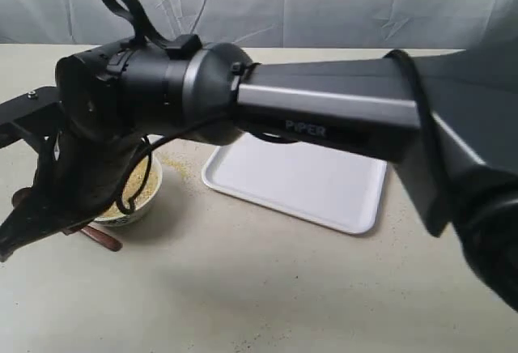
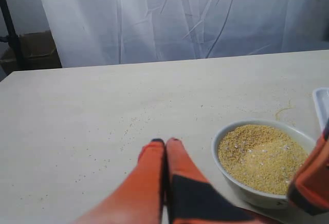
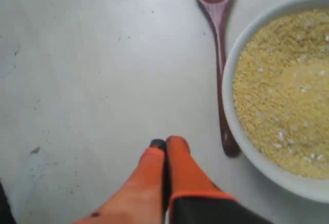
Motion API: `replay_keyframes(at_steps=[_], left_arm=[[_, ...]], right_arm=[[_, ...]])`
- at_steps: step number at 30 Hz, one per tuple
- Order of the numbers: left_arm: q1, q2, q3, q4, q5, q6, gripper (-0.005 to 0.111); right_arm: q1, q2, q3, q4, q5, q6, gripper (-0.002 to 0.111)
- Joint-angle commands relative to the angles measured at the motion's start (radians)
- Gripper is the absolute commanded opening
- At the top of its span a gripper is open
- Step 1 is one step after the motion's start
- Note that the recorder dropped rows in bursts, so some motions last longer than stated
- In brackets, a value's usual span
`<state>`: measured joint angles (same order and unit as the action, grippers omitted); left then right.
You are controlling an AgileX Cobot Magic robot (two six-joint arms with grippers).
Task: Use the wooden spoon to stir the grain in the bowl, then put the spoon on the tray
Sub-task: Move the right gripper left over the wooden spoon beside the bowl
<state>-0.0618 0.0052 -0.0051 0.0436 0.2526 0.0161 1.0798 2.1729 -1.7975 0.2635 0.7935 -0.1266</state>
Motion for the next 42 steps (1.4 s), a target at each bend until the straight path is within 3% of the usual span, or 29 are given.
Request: replay_keyframes(at_steps=[1,9,15,19,27,42], left_arm=[[0.002,-0.005,0.005,0.002,-0.012,0.000,0.000],[0.002,-0.005,0.005,0.002,-0.012,0.000,0.000],[0.002,-0.005,0.005,0.002,-0.012,0.000,0.000],[0.002,-0.005,0.005,0.002,-0.012,0.000,0.000],[0.002,-0.005,0.005,0.002,-0.014,0.000,0.000],[0.002,-0.005,0.005,0.002,-0.014,0.000,0.000]], right_arm=[[-0.002,0.073,-0.115,0.008,0.025,-0.032,-0.001],[-0.002,0.175,-0.295,0.005,0.042,-0.038,-0.001],[-0.023,0.281,-0.521,-0.080,0.191,-0.038,-0.001],[-0.035,0.329,-0.614,-0.084,0.200,-0.038,-0.001],[-0.035,0.388,-0.619,-0.043,0.259,-0.038,-0.001],[-0.054,0.406,-0.619,-0.272,0.311,0.051,-0.001]])
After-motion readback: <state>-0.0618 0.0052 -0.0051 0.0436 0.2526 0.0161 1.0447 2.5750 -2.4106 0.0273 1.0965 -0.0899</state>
